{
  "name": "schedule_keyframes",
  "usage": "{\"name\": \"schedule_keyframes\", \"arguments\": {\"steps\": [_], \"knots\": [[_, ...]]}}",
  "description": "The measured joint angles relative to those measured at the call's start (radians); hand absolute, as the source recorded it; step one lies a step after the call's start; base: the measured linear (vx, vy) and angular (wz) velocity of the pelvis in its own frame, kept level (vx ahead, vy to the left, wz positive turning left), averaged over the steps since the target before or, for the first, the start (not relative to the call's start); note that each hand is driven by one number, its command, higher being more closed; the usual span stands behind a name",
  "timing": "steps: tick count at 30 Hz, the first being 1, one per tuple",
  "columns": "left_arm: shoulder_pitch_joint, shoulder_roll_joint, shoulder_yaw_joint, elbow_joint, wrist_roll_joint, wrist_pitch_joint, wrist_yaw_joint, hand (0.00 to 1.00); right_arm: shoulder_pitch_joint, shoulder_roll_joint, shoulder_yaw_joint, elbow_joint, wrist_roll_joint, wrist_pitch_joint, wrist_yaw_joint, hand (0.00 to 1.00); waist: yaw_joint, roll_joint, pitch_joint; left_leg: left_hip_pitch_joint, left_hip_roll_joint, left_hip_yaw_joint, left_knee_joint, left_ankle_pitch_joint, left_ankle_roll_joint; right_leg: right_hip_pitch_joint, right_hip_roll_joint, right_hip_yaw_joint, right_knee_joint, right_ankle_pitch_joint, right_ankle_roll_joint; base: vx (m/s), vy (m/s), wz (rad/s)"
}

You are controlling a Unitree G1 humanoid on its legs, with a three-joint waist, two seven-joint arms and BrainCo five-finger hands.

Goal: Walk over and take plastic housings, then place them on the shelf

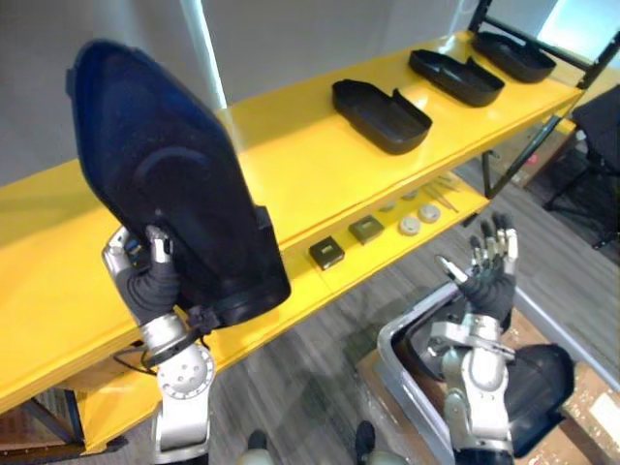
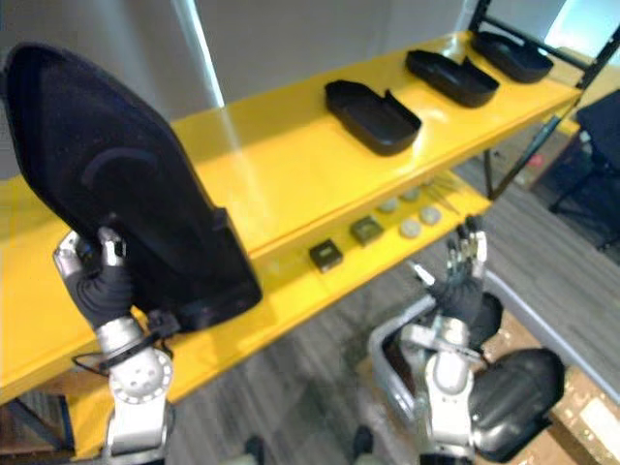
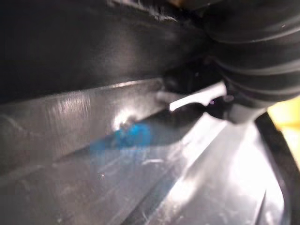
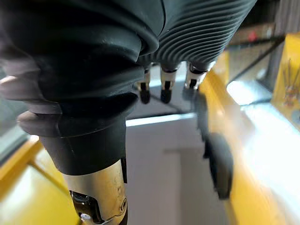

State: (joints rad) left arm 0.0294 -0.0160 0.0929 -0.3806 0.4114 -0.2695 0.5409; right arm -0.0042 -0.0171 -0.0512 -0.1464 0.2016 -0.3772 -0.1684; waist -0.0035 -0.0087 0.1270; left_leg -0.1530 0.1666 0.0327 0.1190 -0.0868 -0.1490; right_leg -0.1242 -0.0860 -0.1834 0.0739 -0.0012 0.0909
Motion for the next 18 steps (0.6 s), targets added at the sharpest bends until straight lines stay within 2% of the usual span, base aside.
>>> {"name": "schedule_keyframes", "arguments": {"steps": [1, 2, 3, 4, 5, 6, 9, 15, 18], "knots": [[-0.008, 0.0, -0.026, 0.0, 0.0, 0.002, -0.003, 1.0, -0.007, 0.0, 0.003, 0.0, 0.013, 0.0, 0.001, 0.0, -0.005, 0.002, 0.0, -0.016, -0.004, -0.038, -0.015, 0.018, -0.005, 0.003, 0.001, -0.041, 0.001, -0.006, -0.008, 0.03, -0.092, 1.3], [-0.018, 0.001, -0.059, -0.001, -0.003, 0.002, -0.004, 1.0, -0.02, 0.0, 0.005, 0.001, 0.021, -0.001, 0.001, 0.0, -0.01, 0.005, 0.0, -0.032, -0.013, -0.083, -0.053, 0.068, -0.011, 0.006, -0.005, -0.108, 0.004, -0.019, -0.021, 0.03, -0.087, 1.4], [-0.021, 0.002, -0.068, -0.001, -0.006, 0.003, -0.005, 1.0, -0.024, 0.0, 0.005, 0.001, 0.021, -0.001, 0.0, 0.0, -0.01, 0.005, 0.0, -0.038, -0.016, -0.092, -0.068, 0.086, -0.016, 0.008, -0.009, -0.129, 0.007, -0.026, -0.024, 0.03, -0.032, 1.36], [-0.023, 0.003, -0.076, -0.001, -0.014, 0.003, -0.005, 1.0, -0.033, -0.001, 0.016, 0.002, 0.02, 0.0, 0.0, 0.0, 0.004, 0.008, 0.002, -0.038, -0.019, -0.092, -0.088, 0.102, -0.011, 0.013, -0.018, -0.151, 0.02, -0.046, -0.021, 0.02, -0.015, 0.72], [-0.02, 0.003, -0.066, -0.001, -0.021, 0.006, -0.003, 1.0, -0.044, 0.001, 0.03, 0.002, 0.02, 0.001, -0.002, 0.0, 0.024, 0.01, 0.003, -0.03, -0.02, -0.1, -0.093, 0.105, -0.014, 0.014, -0.018, -0.153, 0.046, -0.067, -0.023, 0.01, -0.017, 0.47], [-0.016, 0.005, -0.061, -0.001, -0.022, 0.008, -0.002, 1.0, -0.048, 0.001, 0.039, 0.002, 0.02, 0.001, -0.002, 0.0, 0.029, 0.01, 0.003, -0.022, -0.021, -0.1, -0.096, 0.107, -0.015, 0.016, -0.02, -0.153, 0.061, -0.076, -0.022, 0.01, -0.045, 0.19], [-0.008, 0.008, -0.057, -0.009, -0.022, 0.009, 0.0, 1.0, -0.047, 0.002, 0.042, -0.001, 0.015, 0.0, 0.0, 0.0, 0.026, 0.018, -0.001, 0.003, -0.024, -0.097, -0.129, 0.117, -0.009, 0.015, -0.036, -0.152, 0.096, -0.103, -0.021, 0.0, 0.0, 0.06], [-0.067, 0.018, -0.007, 0.036, -0.024, 0.019, -0.005, 1.0, 0.1, 0.042, 0.043, -0.078, 0.007, 0.001, 0.021, 0.0, -0.009, 0.015, -0.004, 0.048, -0.029, 0.026, -0.165, 0.119, 0.001, -0.025, -0.036, -0.052, 0.097, -0.085, -0.003, 0.0, 0.012, -0.46], [-0.259, 0.105, 0.029, 0.194, -0.071, 0.046, -0.002, 1.0, 0.152, 0.049, 0.047, -0.083, -0.018, 0.004, 0.051, 0.0, -0.028, 0.013, -0.007, 0.065, -0.028, 0.114, -0.164, 0.108, 0.009, -0.055, -0.029, 0.03, 0.083, -0.058, 0.0, 0.0, 0.033, -0.75]]}}
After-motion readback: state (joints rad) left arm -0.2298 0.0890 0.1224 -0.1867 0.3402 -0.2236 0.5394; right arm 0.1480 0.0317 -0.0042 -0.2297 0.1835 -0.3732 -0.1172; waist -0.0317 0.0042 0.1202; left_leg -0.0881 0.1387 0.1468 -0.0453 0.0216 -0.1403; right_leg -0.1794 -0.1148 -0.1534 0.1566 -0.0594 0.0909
